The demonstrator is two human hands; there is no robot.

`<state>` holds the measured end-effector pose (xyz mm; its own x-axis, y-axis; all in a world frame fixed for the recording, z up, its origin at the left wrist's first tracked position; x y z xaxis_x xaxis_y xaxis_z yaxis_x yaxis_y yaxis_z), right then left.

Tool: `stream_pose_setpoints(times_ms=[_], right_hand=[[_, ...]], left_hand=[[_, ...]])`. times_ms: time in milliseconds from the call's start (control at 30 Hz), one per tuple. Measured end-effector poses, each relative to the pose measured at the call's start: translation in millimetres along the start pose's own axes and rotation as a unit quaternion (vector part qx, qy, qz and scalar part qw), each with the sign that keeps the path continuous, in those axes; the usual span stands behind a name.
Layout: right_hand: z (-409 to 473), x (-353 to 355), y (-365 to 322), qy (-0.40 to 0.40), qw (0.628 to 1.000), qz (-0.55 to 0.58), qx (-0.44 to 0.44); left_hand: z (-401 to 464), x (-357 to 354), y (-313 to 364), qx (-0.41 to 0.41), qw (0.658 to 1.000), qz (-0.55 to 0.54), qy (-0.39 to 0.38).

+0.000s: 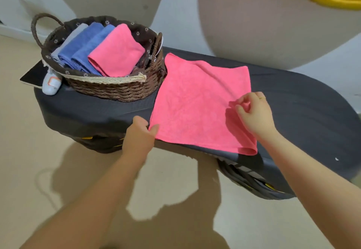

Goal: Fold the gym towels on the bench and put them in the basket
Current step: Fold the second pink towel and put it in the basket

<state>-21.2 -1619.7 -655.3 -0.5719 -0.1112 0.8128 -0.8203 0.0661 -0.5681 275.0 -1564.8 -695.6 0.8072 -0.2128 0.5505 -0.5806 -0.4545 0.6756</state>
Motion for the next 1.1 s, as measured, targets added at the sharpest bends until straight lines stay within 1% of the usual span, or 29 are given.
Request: stream_pose_setpoints(times_ms=[67, 133, 200, 233, 300, 333, 367, 433, 500, 533, 600, 667, 733, 833, 900, 1000, 1033, 1100], right_hand=[[-27.6, 4.8, 13.6, -0.008, 1.000, 0.001, -0.015], [-49.7, 2.4, 21.6, -0.042, 0.999, -0.002, -0.005], [-67.0, -5.6, 28.2, -0.093, 0.995, -0.017, 0.011], [-74.0, -11.1, 30.3, -0.124, 0.992, -0.025, 0.017], [-83.2, -21.4, 34.0, -0.167, 0.984, -0.053, 0.030], [-85.9, -23.1, 36.1, -0.159, 0.984, -0.066, 0.033], [-88.4, -21.3, 37.5, -0.132, 0.988, -0.076, 0.030], [-95.0, -17.3, 40.6, -0.064, 0.995, -0.078, 0.008], [-100.8, -14.3, 41.0, -0.009, 0.995, -0.102, -0.008], [-102.3, -14.7, 39.4, 0.005, 0.992, -0.129, -0.013], [-102.1, -20.7, 36.0, -0.001, 0.982, -0.186, -0.018], [-100.8, -23.0, 31.3, -0.015, 0.978, -0.204, -0.037], [-97.7, -18.3, 28.4, -0.003, 0.984, -0.159, -0.075], [-92.6, -16.2, 23.4, 0.026, 0.991, -0.050, -0.122], [-86.1, -23.3, 20.3, 0.020, 0.990, 0.015, -0.139], [-79.8, -31.7, 12.4, 0.013, 0.987, 0.065, -0.149], [-79.6, -30.5, 8.9, 0.026, 0.985, 0.082, -0.146], [-80.4, -22.6, -0.9, 0.055, 0.984, 0.122, -0.116]], left_hand=[[-6.1, 1.1, 1.2, 0.000, 0.999, 0.035, 0.025], [-4.8, 1.4, 2.5, 0.027, 0.995, 0.094, 0.033], [1.8, -1.2, 2.1, 0.064, 0.990, 0.125, -0.015], [3.8, -2.6, 1.4, 0.075, 0.990, 0.108, -0.044], [2.9, -3.7, -1.0, 0.090, 0.992, 0.016, -0.082], [0.7, -4.5, -2.4, 0.101, 0.989, -0.044, -0.094], [-2.1, -5.8, -2.5, 0.109, 0.983, -0.099, -0.106], [-5.2, -6.8, -4.1, 0.093, 0.978, -0.150, -0.115], [-5.0, -4.4, -7.4, 0.062, 0.981, -0.155, -0.102], [-4.7, -3.2, -8.9, 0.050, 0.982, -0.151, -0.098], [-4.7, -2.2, -10.0, 0.038, 0.984, -0.142, -0.096], [-3.9, -3.3, -9.5, 0.031, 0.987, -0.127, -0.095], [-4.4, -4.6, -9.7, 0.020, 0.990, -0.108, -0.086], [-5.3, -3.2, -10.0, -0.004, 0.996, -0.065, -0.057], [-5.6, -4.1, -7.3, -0.022, 0.998, -0.029, -0.046], [-5.2, -7.1, -5.2, -0.043, 0.998, -0.006, -0.036], [-4.5, -8.2, -5.2, -0.041, 0.998, -0.015, -0.040], [-3.1, -10.6, -5.7, -0.014, 0.994, -0.090, -0.064]])
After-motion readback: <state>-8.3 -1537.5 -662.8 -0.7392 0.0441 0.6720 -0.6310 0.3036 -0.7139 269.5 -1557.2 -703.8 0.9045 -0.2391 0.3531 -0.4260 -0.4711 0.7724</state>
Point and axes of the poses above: each hand's wrist, its own z-axis towards the middle knuckle, its own x-axis out of the back of the hand, y = z × x, the point moved 6 cm from there along z, towards the middle knuckle, and after that the axes turned 15 degrees about -y, right-handed, at the moved point
